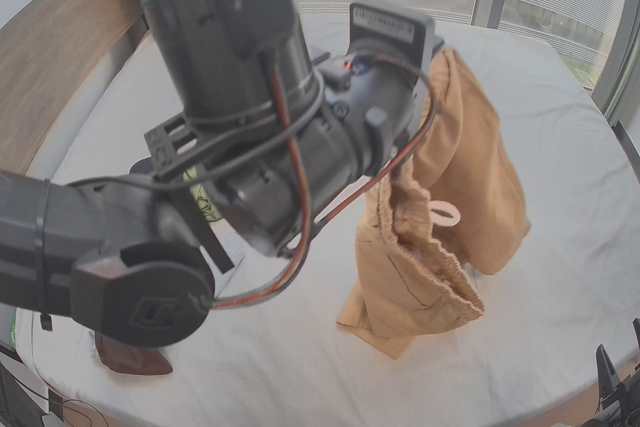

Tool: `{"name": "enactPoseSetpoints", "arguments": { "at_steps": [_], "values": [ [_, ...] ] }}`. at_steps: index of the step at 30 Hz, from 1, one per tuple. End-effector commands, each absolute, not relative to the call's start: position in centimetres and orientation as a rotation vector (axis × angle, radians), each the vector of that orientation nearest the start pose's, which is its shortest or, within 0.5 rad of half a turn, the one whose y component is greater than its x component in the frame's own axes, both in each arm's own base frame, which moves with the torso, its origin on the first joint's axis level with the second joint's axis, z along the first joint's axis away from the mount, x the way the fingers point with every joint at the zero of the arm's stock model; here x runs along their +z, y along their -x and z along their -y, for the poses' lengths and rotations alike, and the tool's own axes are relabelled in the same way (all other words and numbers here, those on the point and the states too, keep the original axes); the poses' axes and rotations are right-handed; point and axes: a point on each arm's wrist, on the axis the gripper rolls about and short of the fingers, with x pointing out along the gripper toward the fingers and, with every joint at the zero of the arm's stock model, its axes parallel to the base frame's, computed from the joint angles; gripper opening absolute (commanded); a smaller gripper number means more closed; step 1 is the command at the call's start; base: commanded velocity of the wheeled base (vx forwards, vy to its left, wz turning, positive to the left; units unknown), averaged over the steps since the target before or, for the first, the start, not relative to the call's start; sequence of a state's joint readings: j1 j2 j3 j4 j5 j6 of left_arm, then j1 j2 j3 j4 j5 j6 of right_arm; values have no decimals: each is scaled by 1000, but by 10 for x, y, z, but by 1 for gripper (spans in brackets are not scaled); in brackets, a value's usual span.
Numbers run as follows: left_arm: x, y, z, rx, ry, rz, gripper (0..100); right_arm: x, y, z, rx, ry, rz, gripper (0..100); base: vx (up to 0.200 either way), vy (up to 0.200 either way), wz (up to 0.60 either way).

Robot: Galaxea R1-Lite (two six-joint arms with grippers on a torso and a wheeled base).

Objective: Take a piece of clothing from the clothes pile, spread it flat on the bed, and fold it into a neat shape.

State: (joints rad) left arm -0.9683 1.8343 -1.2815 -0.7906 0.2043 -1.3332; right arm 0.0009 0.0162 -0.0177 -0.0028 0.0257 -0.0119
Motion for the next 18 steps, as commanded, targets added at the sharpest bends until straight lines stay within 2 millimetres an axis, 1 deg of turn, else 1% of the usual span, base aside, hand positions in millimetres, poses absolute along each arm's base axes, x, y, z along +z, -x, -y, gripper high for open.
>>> {"name": "enactPoseSetpoints", "arguments": {
  "at_steps": [1, 2, 3, 4, 5, 6, 9, 14, 18],
  "values": [
    [225, -213, 253, -681, 1243, -454, 0, 76, 23, -1, 28, 12, 2, 100, 0, 0, 0],
    [224, -213, 252, -679, 1241, -453, 0, 76, 23, -1, 28, 12, 2, 100, 0, 0, 0],
    [213, -212, 246, -683, 1222, -441, 0, 76, 23, -1, 28, 12, 2, 100, 0, 0, 0],
    [208, -212, 243, -685, 1205, -429, 0, 76, 23, -1, 28, 12, 2, 100, 0, 0, 0],
    [208, -212, 243, -685, 1205, -429, 0, 76, 23, -1, 28, 12, 2, 100, 0, 0, 0],
    [197, -213, 238, -677, 1161, -419, 0, 76, 23, -1, 28, 12, 2, 100, 0, 0, 0],
    [182, -214, 231, -669, 1107, -419, 0, 76, 23, -1, 28, 12, 2, 100, 0, 0, 0],
    [176, -214, 223, -671, 1095, -402, 0, 76, 23, -1, 28, 12, 2, 100, 0, 0, 0],
    [168, -217, 215, -640, 1043, -395, 0, 76, 23, -1, 28, 12, 2, 100, 0, 0, 0]
  ]
}}
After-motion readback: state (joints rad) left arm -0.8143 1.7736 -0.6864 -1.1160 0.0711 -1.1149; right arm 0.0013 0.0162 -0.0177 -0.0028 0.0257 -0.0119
